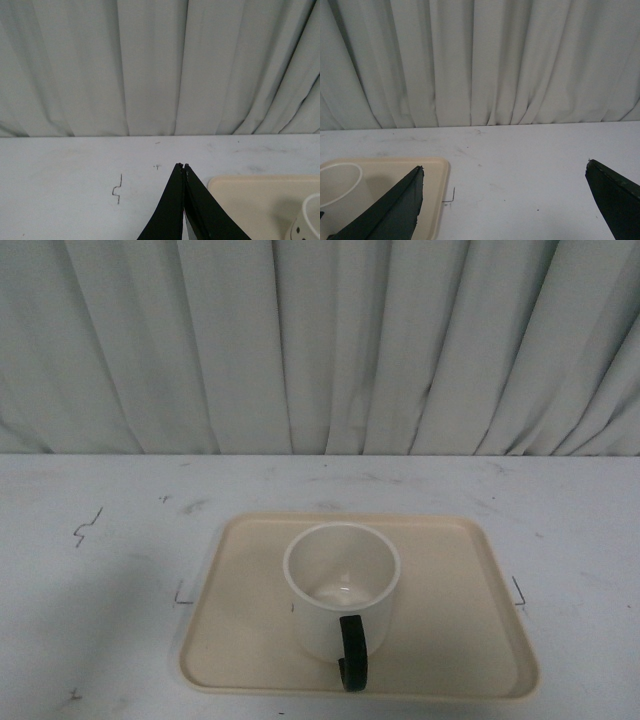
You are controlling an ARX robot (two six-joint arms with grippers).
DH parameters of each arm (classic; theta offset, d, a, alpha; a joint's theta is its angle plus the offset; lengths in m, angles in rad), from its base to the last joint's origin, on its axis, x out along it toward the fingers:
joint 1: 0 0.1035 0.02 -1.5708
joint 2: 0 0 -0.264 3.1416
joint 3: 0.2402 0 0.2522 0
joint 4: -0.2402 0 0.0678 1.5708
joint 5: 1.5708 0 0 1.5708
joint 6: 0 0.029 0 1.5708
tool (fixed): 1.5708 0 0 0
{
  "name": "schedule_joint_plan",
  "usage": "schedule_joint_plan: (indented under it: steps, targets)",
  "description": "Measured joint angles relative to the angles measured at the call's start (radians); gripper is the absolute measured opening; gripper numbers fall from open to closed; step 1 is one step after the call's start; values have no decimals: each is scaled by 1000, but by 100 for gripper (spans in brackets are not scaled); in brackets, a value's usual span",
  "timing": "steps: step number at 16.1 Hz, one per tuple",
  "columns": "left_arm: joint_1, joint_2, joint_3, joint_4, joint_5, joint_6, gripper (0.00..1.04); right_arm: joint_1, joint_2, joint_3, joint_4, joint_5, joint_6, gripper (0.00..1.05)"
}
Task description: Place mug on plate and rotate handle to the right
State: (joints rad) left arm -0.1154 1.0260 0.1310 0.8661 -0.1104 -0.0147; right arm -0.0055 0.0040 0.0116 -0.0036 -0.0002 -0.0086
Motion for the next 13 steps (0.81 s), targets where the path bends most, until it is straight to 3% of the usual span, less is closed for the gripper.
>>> schedule_joint_plan:
  steps: [3, 4, 5, 13]
  targets:
    - [35, -89, -66, 31, 26, 0, 2, 0, 0, 0, 0, 0, 0, 98]
    - [101, -124, -97, -41, 101, 1, 2, 0, 0, 0, 0, 0, 0, 98]
    - [116, -173, -110, -79, 101, 1, 2, 0, 0, 0, -2, 2, 0, 98]
    - [117, -542, -122, -389, 108, 1, 2, 0, 0, 0, 0, 0, 0, 98]
